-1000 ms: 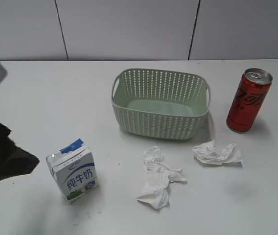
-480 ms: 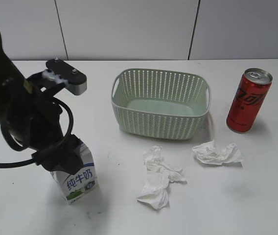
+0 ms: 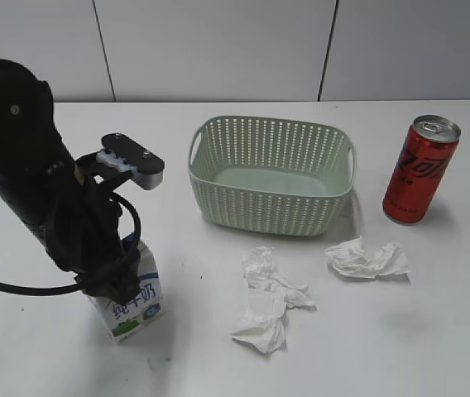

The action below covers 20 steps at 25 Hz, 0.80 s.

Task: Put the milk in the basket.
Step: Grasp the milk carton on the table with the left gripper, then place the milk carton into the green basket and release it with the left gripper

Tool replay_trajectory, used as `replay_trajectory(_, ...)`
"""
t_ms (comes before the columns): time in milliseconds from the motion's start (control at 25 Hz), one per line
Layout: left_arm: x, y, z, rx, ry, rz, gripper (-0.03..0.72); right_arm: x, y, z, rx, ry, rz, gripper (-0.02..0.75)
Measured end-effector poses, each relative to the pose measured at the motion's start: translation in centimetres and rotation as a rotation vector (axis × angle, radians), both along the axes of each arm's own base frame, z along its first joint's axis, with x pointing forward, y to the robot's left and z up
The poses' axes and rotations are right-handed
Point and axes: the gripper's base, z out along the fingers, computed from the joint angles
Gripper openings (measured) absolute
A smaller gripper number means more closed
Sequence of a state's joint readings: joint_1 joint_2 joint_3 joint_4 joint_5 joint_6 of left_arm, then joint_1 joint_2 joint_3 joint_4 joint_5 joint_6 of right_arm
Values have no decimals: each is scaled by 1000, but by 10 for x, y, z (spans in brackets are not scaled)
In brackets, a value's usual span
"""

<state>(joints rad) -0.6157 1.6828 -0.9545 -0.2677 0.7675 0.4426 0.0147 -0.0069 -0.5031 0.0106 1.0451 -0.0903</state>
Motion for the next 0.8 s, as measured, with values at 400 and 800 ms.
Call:
replay_trajectory(400, 8, -5, 37, 25, -1, -67, 302, 0, 0, 0, 0, 0, 0, 500)
replay_trajectory(800, 73, -43, 154, -106, -364, -101, 302, 0, 0, 0, 0, 0, 0, 498)
